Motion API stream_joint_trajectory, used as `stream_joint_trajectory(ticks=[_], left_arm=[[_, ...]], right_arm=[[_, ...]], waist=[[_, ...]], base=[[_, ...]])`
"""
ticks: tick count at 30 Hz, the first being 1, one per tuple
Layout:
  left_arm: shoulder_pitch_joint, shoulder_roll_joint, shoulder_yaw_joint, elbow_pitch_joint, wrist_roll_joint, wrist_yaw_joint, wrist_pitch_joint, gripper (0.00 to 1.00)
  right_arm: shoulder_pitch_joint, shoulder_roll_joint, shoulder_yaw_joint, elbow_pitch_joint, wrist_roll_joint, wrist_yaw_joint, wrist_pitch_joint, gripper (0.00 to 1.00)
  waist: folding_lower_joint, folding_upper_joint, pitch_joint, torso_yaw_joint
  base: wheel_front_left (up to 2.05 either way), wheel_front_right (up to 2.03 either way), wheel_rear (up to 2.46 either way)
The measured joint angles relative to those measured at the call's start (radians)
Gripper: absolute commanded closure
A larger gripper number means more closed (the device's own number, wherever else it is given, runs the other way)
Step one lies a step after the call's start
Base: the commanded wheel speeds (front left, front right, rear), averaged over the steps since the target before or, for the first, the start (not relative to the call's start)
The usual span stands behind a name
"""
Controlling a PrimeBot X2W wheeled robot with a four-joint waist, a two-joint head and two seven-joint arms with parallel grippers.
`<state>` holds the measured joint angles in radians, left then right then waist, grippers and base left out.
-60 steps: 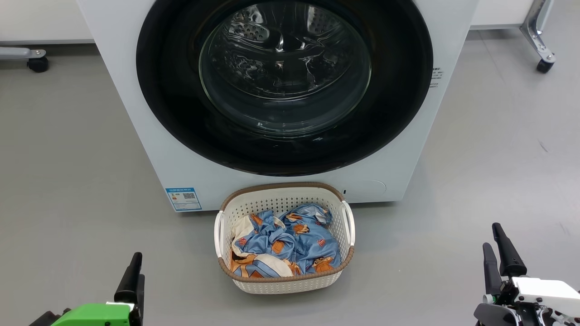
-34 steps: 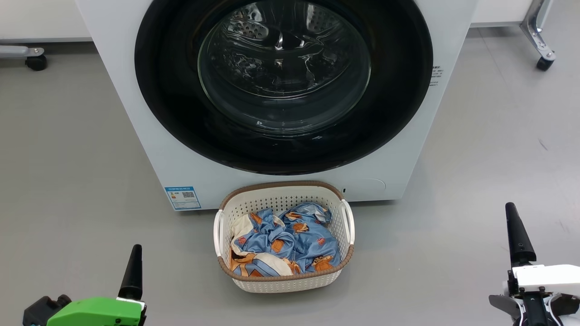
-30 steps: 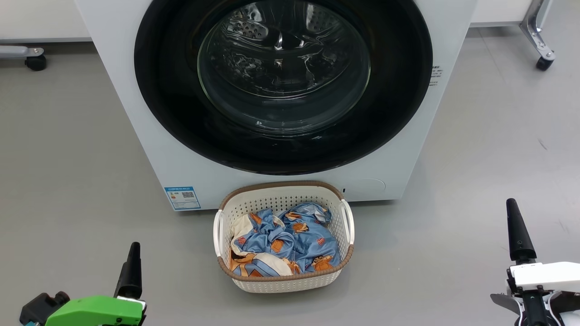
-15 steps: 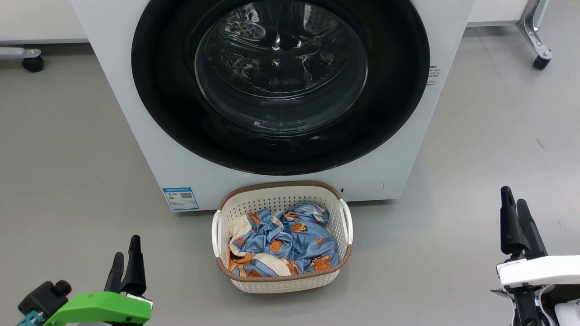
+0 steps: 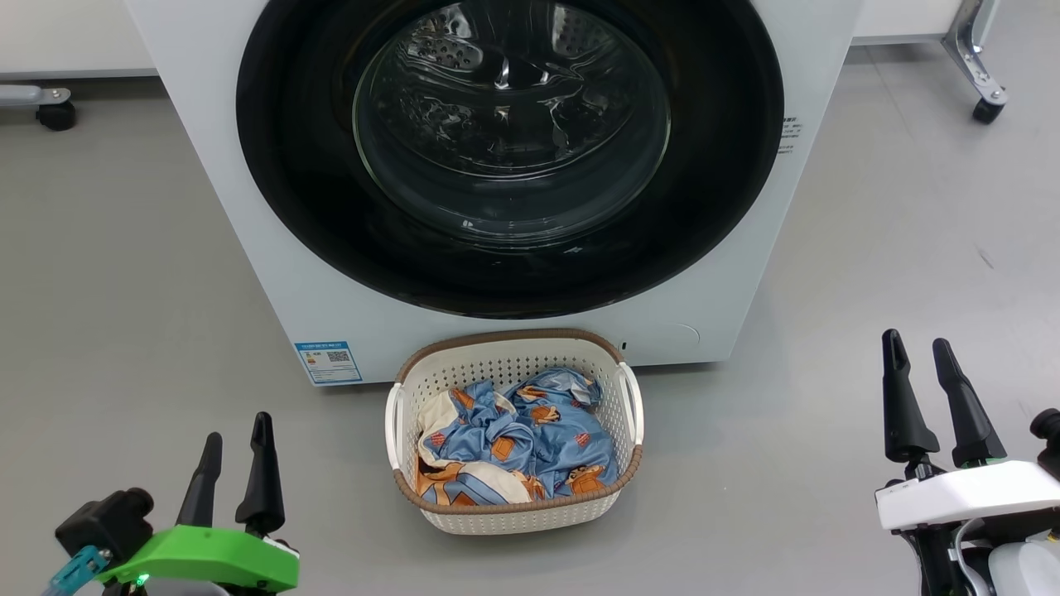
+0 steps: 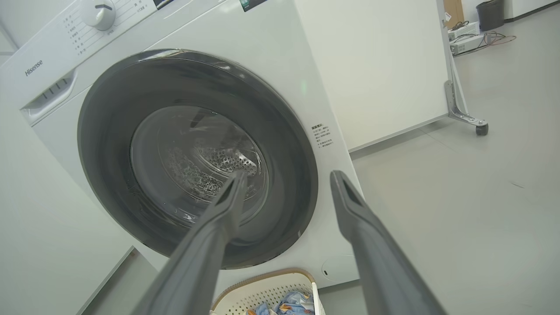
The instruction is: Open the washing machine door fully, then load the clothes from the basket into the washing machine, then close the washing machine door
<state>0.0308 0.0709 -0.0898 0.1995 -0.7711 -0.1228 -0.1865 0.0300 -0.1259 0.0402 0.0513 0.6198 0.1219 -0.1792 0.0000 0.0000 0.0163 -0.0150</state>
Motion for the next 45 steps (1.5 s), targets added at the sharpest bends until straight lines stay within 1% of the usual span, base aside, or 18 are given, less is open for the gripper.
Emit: stream_joint_trajectory(ticks=[8, 23, 26, 45], left_arm=[[0.000, 0.000, -0.002, -0.019, 0.194, -0.001, -0.019, 0.00], [0.000, -0.017, -0.004, -0.043, 0.445, -0.001, -0.063, 0.00], [0.000, -0.017, -0.004, -0.044, 0.456, -0.001, -0.065, 0.00], [0.000, -0.022, 0.002, -0.043, 0.473, -0.002, -0.065, 0.00]], right_arm=[[0.010, -0.004, 0.015, -0.002, -0.154, 0.000, -0.021, 0.00], [0.027, -0.004, 0.011, 0.000, -0.408, 0.001, -0.070, 0.00], [0.035, -0.002, 0.002, 0.005, -0.429, 0.001, -0.072, 0.00], [0.039, 0.008, -0.024, 0.049, -0.430, 0.001, -0.073, 0.00]], waist=[[0.0000, 0.0000, 0.004, -0.001], [0.0000, 0.0000, 0.011, -0.004], [0.0000, 0.0000, 0.011, -0.004], [0.0000, 0.0000, 0.007, 0.000]], base=[[0.00, 0.00, 0.00], [0.00, 0.00, 0.00], [0.00, 0.00, 0.00], [0.00, 0.00, 0.00]])
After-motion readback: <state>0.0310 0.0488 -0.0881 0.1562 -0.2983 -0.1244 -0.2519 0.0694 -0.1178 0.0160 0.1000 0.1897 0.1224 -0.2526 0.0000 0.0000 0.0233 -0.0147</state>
